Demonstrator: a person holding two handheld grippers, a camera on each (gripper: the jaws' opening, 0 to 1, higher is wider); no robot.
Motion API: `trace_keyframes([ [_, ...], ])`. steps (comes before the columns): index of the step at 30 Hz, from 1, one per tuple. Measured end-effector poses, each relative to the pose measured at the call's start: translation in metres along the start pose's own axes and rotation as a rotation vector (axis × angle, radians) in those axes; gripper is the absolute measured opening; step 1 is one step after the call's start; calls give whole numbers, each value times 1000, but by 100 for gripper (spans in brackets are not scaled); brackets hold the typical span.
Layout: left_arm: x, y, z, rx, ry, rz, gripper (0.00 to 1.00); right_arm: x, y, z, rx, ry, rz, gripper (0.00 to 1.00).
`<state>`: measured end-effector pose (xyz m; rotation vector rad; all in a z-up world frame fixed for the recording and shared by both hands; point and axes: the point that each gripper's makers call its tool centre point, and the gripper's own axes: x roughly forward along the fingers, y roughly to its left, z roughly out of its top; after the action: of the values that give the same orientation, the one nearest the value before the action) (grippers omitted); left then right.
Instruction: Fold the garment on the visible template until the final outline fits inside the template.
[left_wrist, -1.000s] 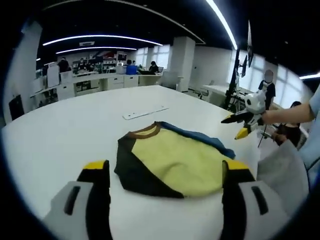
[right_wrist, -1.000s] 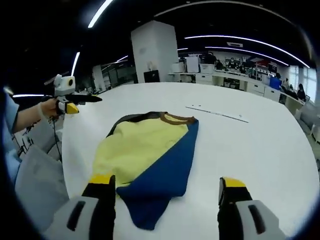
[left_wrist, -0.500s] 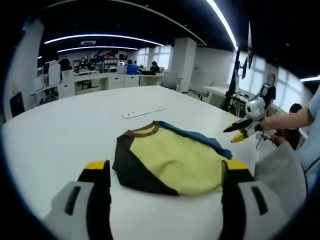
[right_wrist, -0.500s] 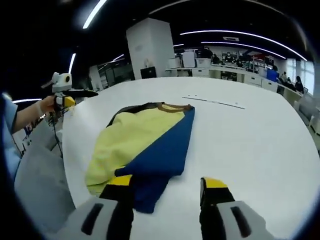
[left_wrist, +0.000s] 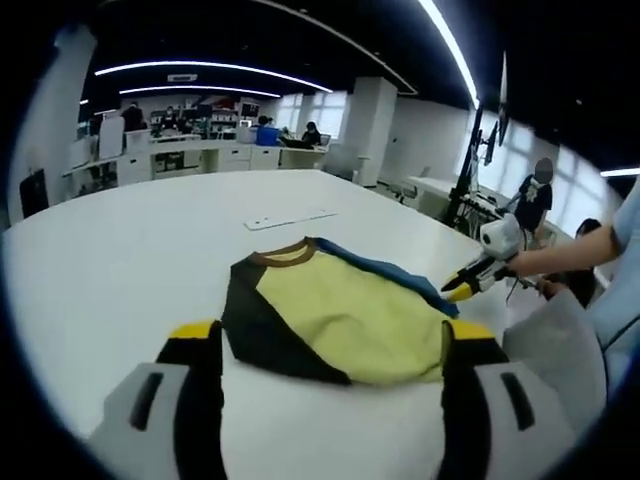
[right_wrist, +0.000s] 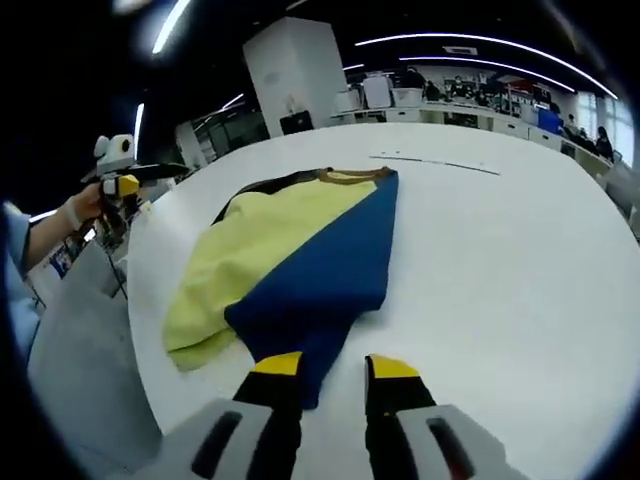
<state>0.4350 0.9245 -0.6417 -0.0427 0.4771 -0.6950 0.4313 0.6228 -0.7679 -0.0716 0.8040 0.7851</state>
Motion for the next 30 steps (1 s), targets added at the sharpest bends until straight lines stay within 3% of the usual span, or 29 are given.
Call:
trace_keyframes([
  [11,-5,5,-7,-44,-9,10,87,5,9,-6,-2,27,34,0],
  [19,-4,4,-8,-51,-10,7,87,-1,8,-7,-6,20,31,0],
  [30,2,-3,-9,-42,-2,-9,88,-36,-31,-15,25,2,-53,0],
])
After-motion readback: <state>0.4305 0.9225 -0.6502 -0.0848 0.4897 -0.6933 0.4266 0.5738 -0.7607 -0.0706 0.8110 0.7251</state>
